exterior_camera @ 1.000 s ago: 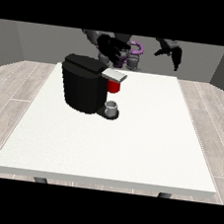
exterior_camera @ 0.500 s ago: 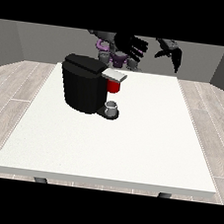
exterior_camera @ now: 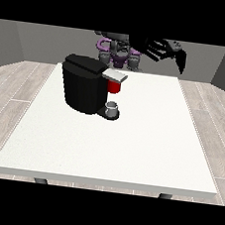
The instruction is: Insert the coffee pod into the coffee machine and close the lid
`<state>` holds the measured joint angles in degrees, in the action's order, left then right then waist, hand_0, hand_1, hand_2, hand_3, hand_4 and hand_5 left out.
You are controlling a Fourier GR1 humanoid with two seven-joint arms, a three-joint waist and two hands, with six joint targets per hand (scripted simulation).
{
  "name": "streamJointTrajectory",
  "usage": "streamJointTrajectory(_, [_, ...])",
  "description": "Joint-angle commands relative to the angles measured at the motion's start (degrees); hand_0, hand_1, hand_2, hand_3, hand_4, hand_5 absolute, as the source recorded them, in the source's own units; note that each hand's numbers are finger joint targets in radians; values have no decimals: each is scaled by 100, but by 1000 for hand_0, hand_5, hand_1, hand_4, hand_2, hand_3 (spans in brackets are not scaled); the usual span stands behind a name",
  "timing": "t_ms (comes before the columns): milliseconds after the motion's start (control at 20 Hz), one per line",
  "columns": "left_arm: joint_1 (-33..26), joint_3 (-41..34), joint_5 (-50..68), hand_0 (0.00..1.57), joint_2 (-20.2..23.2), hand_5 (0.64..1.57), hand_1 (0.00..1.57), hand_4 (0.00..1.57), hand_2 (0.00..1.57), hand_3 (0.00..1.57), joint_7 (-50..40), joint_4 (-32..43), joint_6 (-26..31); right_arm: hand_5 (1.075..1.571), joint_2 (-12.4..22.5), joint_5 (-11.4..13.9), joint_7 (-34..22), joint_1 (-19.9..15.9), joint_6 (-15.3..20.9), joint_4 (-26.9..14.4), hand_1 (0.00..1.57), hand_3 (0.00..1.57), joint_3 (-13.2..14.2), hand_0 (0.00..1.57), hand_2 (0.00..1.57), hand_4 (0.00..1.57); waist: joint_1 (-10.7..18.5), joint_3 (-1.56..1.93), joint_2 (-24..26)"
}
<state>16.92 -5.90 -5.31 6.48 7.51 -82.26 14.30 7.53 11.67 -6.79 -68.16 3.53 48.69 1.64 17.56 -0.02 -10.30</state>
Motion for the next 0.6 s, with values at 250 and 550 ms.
streamJointTrajectory(250, [349,195,41,0,-146,1571,0,399,0,0,-185,-145,2,1571,32,202,-37,-770,54,-440,0,0,66,0,0,0,290,0,-365])
streamJointTrajectory(550, [177,104,352,0,104,1571,0,377,0,0,-68,-280,464,1571,120,194,68,-936,185,-662,0,0,262,0,0,0,732,-1,-505])
